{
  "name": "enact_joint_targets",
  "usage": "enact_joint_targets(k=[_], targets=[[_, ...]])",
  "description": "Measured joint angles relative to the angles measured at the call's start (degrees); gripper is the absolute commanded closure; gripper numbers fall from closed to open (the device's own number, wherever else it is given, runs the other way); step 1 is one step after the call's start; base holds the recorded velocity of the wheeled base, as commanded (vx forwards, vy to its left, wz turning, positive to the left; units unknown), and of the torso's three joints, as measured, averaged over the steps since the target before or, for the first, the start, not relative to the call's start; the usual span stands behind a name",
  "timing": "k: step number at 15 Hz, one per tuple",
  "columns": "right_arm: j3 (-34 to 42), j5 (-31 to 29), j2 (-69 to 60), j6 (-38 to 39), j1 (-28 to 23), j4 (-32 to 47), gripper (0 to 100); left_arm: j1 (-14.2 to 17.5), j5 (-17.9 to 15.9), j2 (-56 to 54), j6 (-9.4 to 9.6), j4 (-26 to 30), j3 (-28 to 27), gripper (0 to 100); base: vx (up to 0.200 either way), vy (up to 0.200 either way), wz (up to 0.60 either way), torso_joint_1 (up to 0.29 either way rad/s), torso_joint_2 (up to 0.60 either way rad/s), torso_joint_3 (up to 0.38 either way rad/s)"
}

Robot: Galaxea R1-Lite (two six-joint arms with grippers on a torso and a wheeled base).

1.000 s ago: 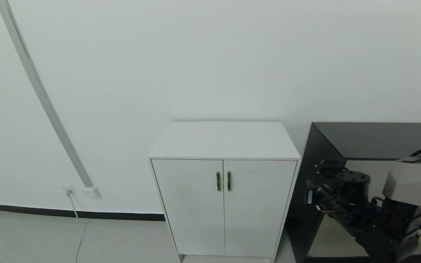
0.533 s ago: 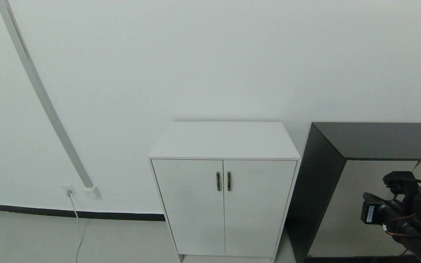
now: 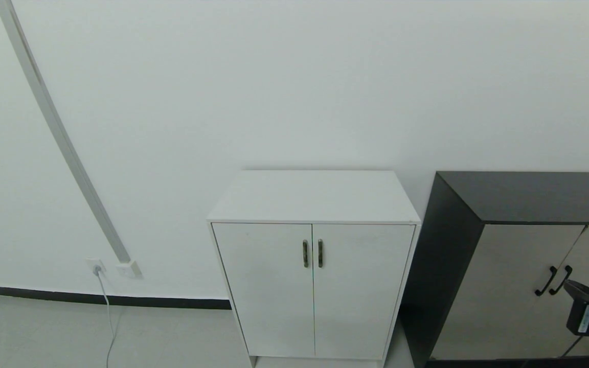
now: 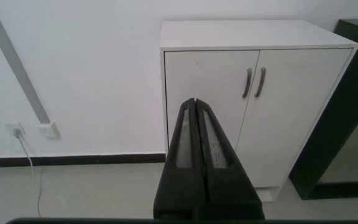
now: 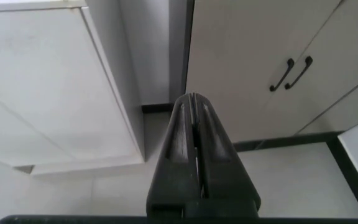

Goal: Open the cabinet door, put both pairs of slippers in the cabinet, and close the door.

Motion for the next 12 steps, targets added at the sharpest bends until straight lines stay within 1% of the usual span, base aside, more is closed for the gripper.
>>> enact_joint_targets(k=[4,12], targets=[[0.1,2.2,-17.2,0.0,-0.2,18.4,100,0.0,0.0,0.0,0.0,0.0,0.0,100,0.0,0.0,0.0,0.0,0.0,0.0],[-0.4,3.9,-47.6,0.4,-0.1,49.5,100,0.0,0.0,0.0,-0.09,0.0,0.0,100,0.0,0.0,0.0,0.0,0.0,0.0]])
